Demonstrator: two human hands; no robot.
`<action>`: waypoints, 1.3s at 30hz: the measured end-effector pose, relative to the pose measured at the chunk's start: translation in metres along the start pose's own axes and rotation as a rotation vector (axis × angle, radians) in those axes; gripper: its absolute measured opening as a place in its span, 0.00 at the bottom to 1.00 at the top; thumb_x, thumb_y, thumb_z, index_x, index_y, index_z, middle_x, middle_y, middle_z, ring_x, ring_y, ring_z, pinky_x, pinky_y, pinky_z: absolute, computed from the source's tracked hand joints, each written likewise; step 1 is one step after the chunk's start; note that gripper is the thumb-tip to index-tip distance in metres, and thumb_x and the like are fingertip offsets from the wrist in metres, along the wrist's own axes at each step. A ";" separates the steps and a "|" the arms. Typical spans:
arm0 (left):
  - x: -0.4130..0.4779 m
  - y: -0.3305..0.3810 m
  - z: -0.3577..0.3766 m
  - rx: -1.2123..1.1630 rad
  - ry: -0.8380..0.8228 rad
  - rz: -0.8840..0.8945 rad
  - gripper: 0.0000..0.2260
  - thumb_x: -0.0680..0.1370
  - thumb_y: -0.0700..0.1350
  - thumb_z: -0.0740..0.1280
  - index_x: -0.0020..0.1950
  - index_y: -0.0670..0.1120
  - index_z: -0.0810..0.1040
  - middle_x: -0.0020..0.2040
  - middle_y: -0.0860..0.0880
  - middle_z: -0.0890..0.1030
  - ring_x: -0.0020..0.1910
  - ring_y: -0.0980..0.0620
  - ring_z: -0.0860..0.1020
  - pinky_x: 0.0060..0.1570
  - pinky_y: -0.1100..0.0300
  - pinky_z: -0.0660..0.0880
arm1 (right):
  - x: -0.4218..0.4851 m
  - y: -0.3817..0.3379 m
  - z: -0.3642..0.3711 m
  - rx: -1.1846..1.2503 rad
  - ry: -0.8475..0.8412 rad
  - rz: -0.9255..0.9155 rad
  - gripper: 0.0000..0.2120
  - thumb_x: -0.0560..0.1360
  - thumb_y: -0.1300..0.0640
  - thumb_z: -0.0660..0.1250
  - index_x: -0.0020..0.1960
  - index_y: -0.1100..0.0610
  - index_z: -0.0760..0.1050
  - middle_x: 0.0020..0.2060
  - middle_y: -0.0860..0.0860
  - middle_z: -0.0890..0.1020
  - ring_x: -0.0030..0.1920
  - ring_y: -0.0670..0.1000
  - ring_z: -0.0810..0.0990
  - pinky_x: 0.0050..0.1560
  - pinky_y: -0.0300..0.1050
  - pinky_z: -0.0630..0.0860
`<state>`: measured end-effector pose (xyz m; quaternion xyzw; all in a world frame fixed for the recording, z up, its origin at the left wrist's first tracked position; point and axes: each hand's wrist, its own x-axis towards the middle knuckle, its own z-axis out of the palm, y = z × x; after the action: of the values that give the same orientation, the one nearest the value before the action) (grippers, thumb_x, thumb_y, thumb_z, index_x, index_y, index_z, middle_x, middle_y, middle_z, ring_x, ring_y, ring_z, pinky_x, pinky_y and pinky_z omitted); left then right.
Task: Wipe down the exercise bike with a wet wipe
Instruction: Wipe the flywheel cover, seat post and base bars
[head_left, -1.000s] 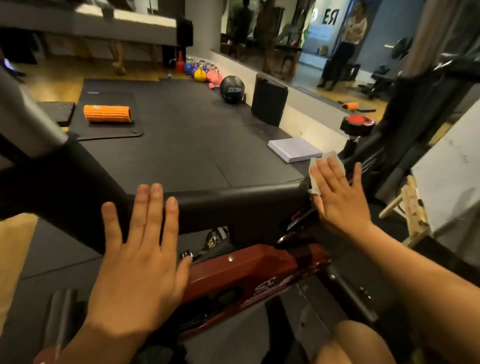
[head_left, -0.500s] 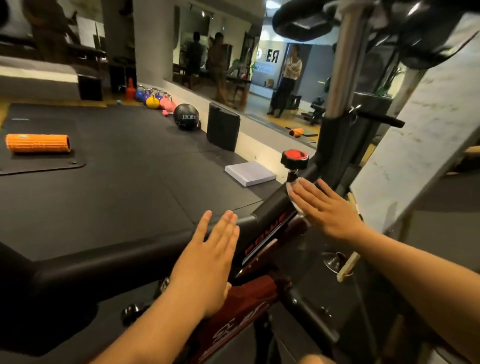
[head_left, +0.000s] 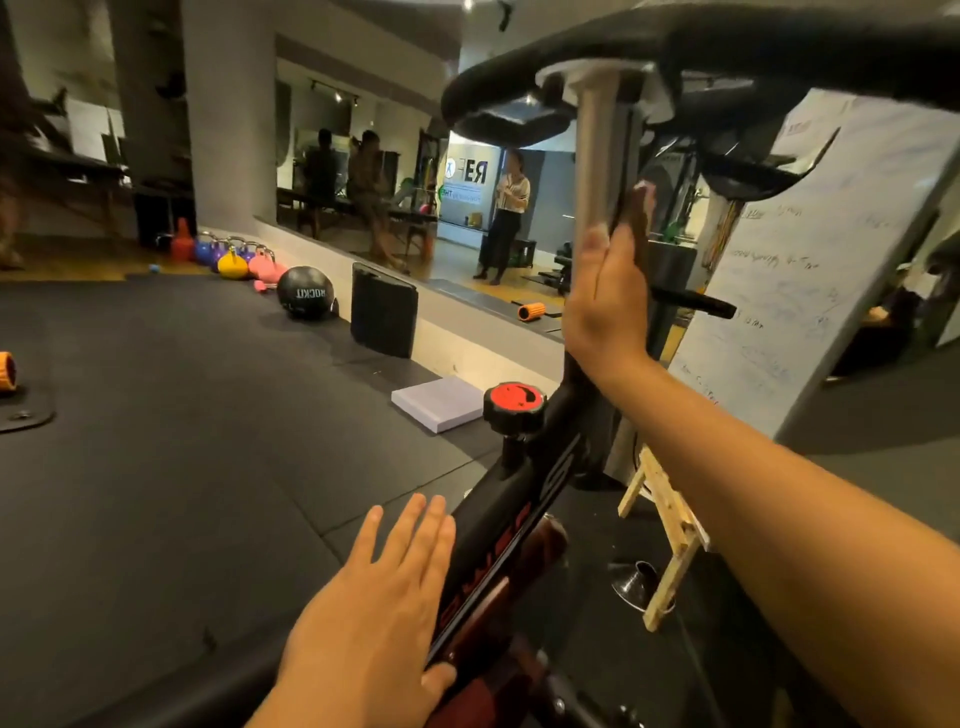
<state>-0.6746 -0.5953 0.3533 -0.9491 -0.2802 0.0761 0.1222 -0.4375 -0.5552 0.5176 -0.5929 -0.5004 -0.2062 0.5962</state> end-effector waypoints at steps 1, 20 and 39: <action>0.001 0.000 0.000 0.000 0.008 0.002 0.46 0.78 0.69 0.49 0.73 0.40 0.24 0.72 0.42 0.21 0.73 0.41 0.24 0.73 0.40 0.30 | 0.014 -0.014 0.001 -0.010 0.029 -0.079 0.25 0.83 0.47 0.49 0.76 0.58 0.55 0.51 0.54 0.77 0.43 0.48 0.78 0.41 0.46 0.78; 0.015 -0.013 0.032 -0.103 0.278 0.055 0.43 0.75 0.72 0.51 0.69 0.35 0.71 0.65 0.35 0.77 0.64 0.36 0.75 0.62 0.33 0.70 | -0.018 0.001 -0.032 0.222 0.231 0.210 0.14 0.66 0.42 0.77 0.47 0.43 0.76 0.61 0.51 0.75 0.58 0.48 0.77 0.58 0.46 0.78; -0.008 0.002 0.000 -0.039 0.027 -0.023 0.44 0.78 0.69 0.47 0.73 0.42 0.25 0.76 0.42 0.27 0.74 0.42 0.25 0.74 0.40 0.31 | -0.046 -0.001 -0.039 0.035 0.041 0.150 0.12 0.81 0.59 0.61 0.60 0.55 0.80 0.50 0.46 0.81 0.48 0.43 0.78 0.47 0.21 0.69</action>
<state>-0.6800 -0.6017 0.3533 -0.9490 -0.2907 0.0565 0.1083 -0.4435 -0.6065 0.4868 -0.6140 -0.4458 -0.1642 0.6303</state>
